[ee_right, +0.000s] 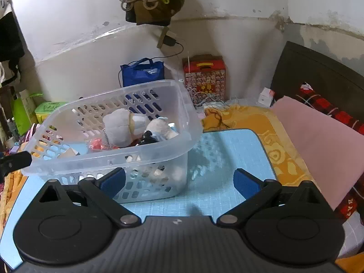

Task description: Organize objects

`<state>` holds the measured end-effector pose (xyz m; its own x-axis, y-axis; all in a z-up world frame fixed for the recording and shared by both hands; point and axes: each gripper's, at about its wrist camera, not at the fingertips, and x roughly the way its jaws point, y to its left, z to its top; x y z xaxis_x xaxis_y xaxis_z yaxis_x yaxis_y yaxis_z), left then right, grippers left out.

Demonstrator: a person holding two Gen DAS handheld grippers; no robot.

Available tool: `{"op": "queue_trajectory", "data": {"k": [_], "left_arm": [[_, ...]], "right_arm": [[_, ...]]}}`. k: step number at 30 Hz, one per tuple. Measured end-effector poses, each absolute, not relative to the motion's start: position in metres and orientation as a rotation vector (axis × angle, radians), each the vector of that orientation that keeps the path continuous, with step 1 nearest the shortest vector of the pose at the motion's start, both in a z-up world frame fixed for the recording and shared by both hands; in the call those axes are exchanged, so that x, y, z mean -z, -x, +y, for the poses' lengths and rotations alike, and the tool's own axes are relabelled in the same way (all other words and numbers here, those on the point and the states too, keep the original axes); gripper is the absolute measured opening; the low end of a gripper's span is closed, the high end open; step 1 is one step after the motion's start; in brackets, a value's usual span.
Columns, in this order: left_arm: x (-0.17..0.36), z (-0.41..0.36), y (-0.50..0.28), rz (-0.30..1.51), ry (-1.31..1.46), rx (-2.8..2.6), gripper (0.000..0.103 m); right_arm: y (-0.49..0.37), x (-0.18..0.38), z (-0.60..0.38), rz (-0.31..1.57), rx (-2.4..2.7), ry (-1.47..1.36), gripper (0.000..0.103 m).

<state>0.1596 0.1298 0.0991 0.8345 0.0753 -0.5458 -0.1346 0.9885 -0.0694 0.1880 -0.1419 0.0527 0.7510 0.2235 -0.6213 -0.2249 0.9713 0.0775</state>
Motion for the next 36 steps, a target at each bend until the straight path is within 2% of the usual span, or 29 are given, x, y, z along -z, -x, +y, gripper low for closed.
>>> {"op": "queue_trajectory", "data": {"k": [6,36], "left_arm": [[-0.098,0.137,-0.159,0.560,0.112,-0.109,0.103],[-0.096,0.130,-0.146,0.550,0.079,-0.119,0.103]], "right_arm": [[-0.180,-0.056,-0.126,0.618,-0.212,0.059,0.103],[-0.165,-0.059,-0.115,0.592,-0.192,0.079,0.103]]}}
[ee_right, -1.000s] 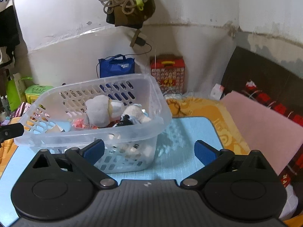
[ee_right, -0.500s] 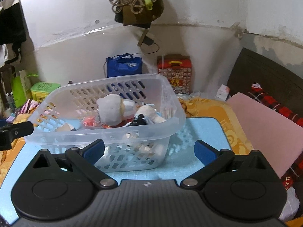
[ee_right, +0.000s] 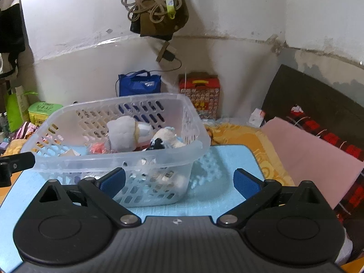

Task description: Organize objects

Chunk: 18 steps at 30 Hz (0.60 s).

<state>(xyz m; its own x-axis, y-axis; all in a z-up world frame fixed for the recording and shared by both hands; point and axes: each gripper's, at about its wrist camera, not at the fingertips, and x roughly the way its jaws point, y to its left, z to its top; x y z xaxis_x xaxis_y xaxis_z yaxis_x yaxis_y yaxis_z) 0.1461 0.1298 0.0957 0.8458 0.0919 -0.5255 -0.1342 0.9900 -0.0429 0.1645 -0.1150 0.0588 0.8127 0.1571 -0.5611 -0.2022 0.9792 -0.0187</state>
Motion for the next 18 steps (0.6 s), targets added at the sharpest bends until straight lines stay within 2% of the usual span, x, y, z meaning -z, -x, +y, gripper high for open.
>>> {"op": "queue_trajectory", "data": {"k": [18], "left_arm": [[-0.1003,0.1228,-0.1446,0.533,0.065,-0.141,0.103]], "right_arm": [[-0.1659,-0.0555,-0.1188,0.603,-0.250,0.039,0.103]]}}
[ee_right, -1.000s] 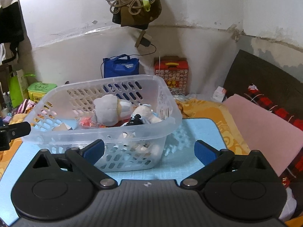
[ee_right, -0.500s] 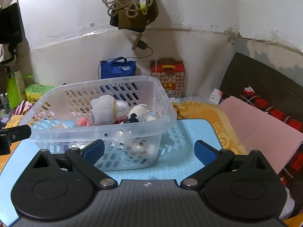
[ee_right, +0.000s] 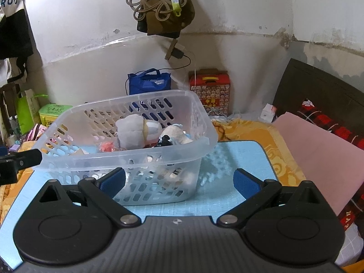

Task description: Organize objects

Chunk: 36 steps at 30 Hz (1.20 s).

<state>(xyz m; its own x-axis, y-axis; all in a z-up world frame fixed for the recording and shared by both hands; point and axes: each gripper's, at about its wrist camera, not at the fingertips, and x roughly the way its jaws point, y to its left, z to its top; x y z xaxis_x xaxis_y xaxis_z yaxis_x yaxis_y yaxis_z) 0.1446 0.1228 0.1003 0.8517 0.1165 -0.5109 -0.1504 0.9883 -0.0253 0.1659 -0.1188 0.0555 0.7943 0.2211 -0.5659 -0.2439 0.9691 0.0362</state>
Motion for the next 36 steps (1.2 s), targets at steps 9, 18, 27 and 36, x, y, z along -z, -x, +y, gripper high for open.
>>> {"op": "queue_trajectory", "data": {"k": [9,18,27,36], "left_arm": [[-0.096,0.116,-0.147,0.549,0.055,-0.117,0.103],[-0.105,0.113,-0.147,0.532,0.018,-0.125,0.103],[-0.105,0.108,-0.145,0.528,0.022,-0.105,0.103],[-0.100,0.104,-0.148,0.517,0.003,-0.099,0.103]], "right_arm": [[-0.170,-0.057,-0.118,0.621,-0.276,0.029,0.103],[-0.167,-0.057,-0.119,0.594,-0.285,0.033,0.103],[-0.161,-0.055,-0.118,0.595,-0.295,0.032,0.103],[-0.164,-0.049,-0.116,0.612,-0.300,0.031,0.103]]}}
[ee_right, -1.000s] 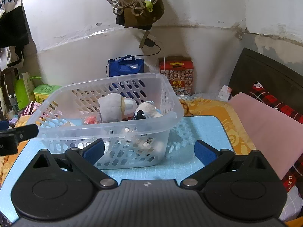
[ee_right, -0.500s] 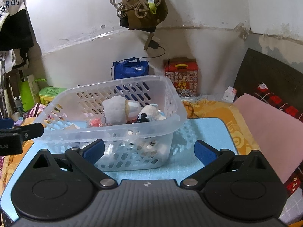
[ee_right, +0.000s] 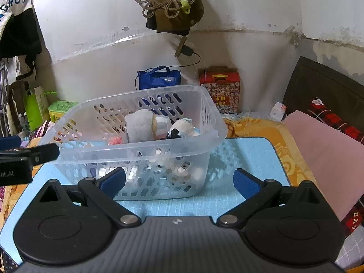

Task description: Organize objects

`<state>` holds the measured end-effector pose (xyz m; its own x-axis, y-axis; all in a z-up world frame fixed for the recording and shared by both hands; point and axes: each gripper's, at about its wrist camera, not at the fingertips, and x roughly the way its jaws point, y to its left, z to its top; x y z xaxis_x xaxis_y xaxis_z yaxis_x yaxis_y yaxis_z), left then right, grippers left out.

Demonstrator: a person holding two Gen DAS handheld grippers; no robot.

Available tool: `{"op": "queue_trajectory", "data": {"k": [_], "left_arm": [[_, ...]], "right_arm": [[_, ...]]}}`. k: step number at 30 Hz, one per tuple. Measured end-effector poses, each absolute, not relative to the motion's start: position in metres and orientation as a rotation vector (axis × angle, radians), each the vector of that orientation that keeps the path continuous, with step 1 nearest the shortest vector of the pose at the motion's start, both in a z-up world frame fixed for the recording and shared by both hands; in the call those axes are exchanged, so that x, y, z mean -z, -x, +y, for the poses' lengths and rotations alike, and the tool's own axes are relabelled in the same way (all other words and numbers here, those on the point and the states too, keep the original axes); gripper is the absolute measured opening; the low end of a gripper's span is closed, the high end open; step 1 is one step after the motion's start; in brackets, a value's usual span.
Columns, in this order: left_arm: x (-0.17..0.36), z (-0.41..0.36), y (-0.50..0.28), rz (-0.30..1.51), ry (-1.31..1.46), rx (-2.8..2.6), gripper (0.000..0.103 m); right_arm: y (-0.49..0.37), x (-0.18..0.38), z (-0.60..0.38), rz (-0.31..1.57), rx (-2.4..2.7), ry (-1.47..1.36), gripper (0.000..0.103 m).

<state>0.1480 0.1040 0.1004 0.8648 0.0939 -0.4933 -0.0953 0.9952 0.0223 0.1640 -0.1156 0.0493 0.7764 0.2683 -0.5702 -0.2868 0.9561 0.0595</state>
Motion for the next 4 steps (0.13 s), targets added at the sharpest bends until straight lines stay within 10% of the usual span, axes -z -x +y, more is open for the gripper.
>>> {"op": "queue_trajectory", "data": {"k": [4], "left_arm": [[-0.0986,0.1030,-0.1476,0.503,-0.013,-0.117,0.103]], "right_arm": [[-0.1637,-0.0466,-0.1153,0.615,-0.302,0.029,0.103]]}}
